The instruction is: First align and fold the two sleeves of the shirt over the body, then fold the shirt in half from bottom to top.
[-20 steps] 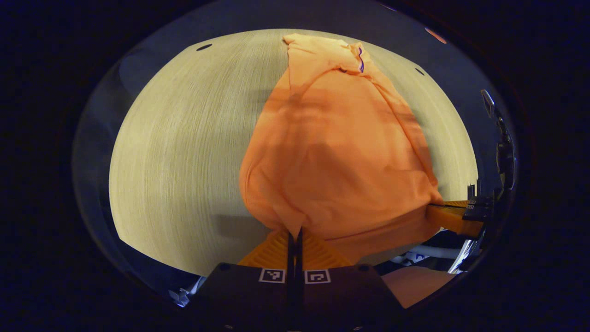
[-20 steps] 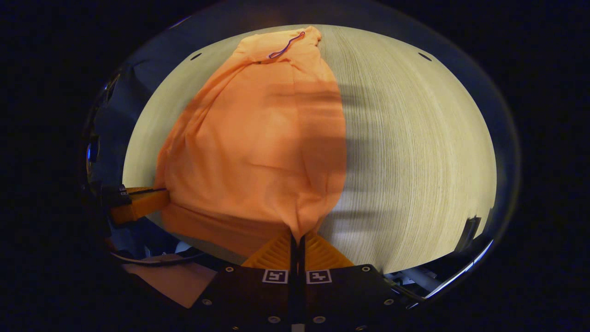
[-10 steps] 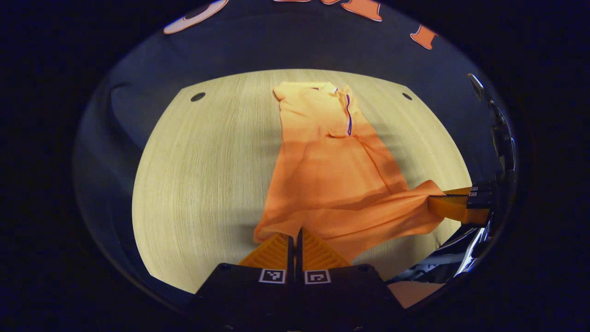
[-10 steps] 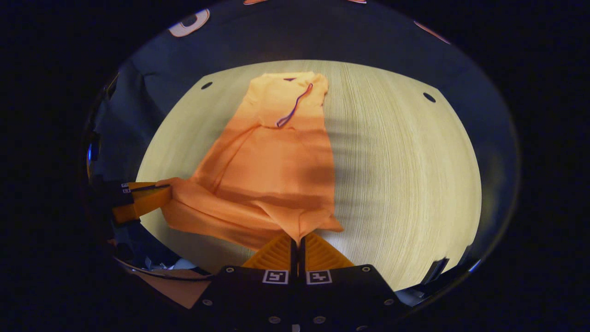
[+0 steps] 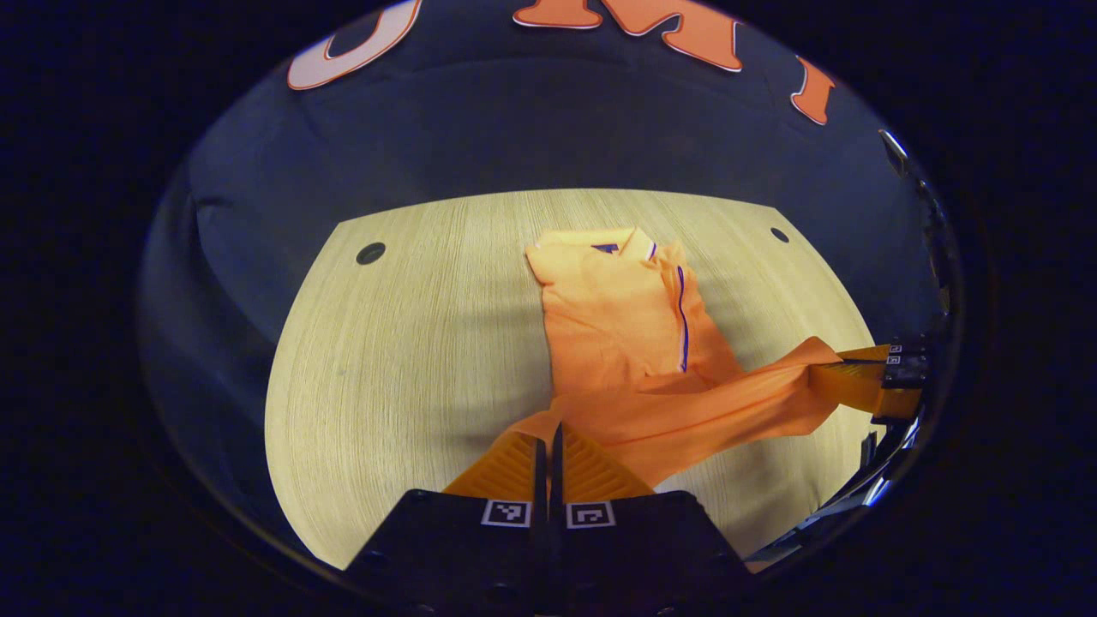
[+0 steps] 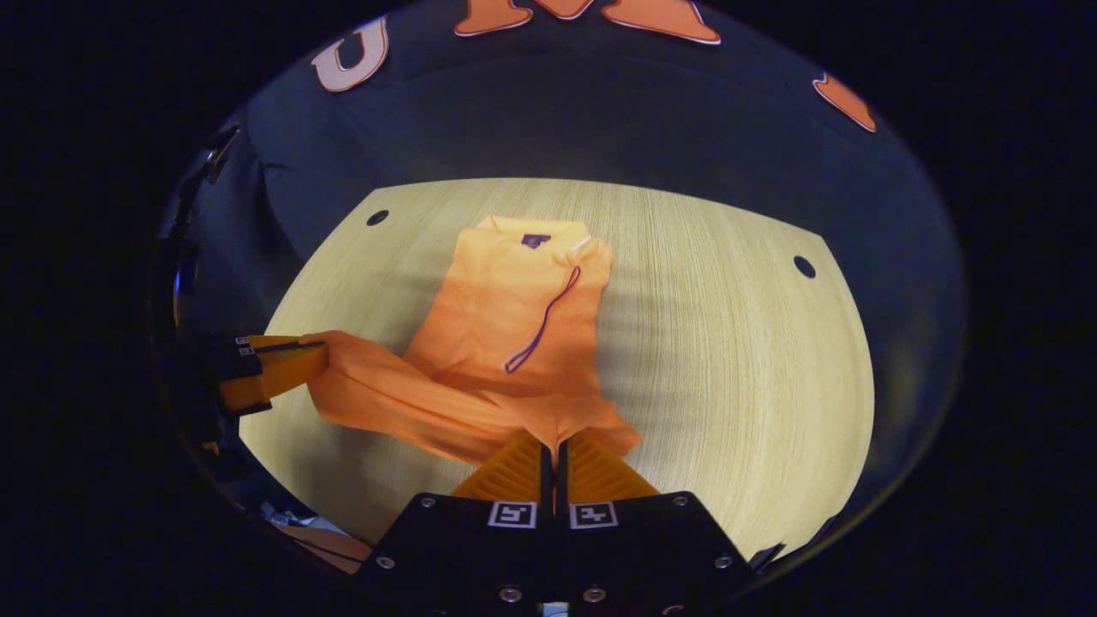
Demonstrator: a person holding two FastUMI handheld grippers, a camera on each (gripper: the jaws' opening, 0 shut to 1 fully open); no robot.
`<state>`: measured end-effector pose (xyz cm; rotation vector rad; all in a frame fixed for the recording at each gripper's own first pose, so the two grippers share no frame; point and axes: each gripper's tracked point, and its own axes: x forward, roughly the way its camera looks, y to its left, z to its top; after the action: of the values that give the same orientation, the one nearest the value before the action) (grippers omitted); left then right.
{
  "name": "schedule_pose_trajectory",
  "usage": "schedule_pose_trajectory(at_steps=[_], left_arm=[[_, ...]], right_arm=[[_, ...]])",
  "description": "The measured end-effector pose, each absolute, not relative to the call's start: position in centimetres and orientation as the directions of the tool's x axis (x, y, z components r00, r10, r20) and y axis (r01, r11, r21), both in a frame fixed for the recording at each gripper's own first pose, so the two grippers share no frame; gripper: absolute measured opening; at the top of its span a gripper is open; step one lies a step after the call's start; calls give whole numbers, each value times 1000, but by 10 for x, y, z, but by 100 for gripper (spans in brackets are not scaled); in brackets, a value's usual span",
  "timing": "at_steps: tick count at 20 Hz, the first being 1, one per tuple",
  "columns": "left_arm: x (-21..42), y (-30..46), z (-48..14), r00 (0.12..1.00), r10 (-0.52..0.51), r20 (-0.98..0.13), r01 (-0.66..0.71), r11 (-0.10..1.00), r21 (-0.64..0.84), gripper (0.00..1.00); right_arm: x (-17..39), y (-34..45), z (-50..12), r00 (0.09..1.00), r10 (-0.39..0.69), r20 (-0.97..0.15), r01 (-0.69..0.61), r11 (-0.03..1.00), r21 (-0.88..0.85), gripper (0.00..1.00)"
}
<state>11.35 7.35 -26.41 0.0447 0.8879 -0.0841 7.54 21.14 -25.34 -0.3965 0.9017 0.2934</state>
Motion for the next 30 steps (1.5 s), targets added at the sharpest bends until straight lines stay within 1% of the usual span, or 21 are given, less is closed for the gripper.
schedule_pose_trajectory(at_steps=[5,12,16,18,22,23,24,25,26,27,28,29,30], left_arm=[[194,70,-244,682,-54,-729,89,996,10,1],[270,68,-259,690,-48,-723,93,995,23,1],[297,69,-284,679,-17,-734,83,995,54,1],[306,72,-295,673,-1,-739,74,995,66,1],[311,80,-317,655,27,-755,38,997,68,1],[311,81,-325,648,25,-761,33,998,62,4],[310,82,-326,645,28,-764,28,998,61,4],[314,81,-332,647,25,-762,25,998,53,7],[316,84,-331,650,45,-759,11,998,68,9],[317,90,-329,659,59,-750,-2,997,77,27],[319,95,-324,672,71,-738,-16,997,81,45],[329,97,-317,685,81,-724,-31,996,83,63],[326,99,-319,696,87,-713,-38,996,84,81]], right_arm=[[143,225,-237,643,80,-762,-395,887,-240,0],[220,234,-250,672,65,-738,-339,913,-229,0],[254,236,-276,662,56,-747,-328,918,-222,0],[261,236,-292,647,52,-761,-320,924,-208,0],[271,242,-307,656,73,-751,-352,910,-219,1],[273,243,-309,658,80,-749,-363,905,-222,2],[276,244,-313,664,82,-743,-368,901,-230,2],[278,246,-315,665,88,-742,-372,900,-227,4],[276,246,-320,662,85,-745,-370,901,-226,8],[276,246,-322,659,83,-748,-368,902,-224,24],[277,244,-323,659,76,-748,-361,904,-227,27],[277,241,-323,662,67,-747,-351,907,-230,48],[278,239,-323,665,61,-745,-339,913,-228,70]])
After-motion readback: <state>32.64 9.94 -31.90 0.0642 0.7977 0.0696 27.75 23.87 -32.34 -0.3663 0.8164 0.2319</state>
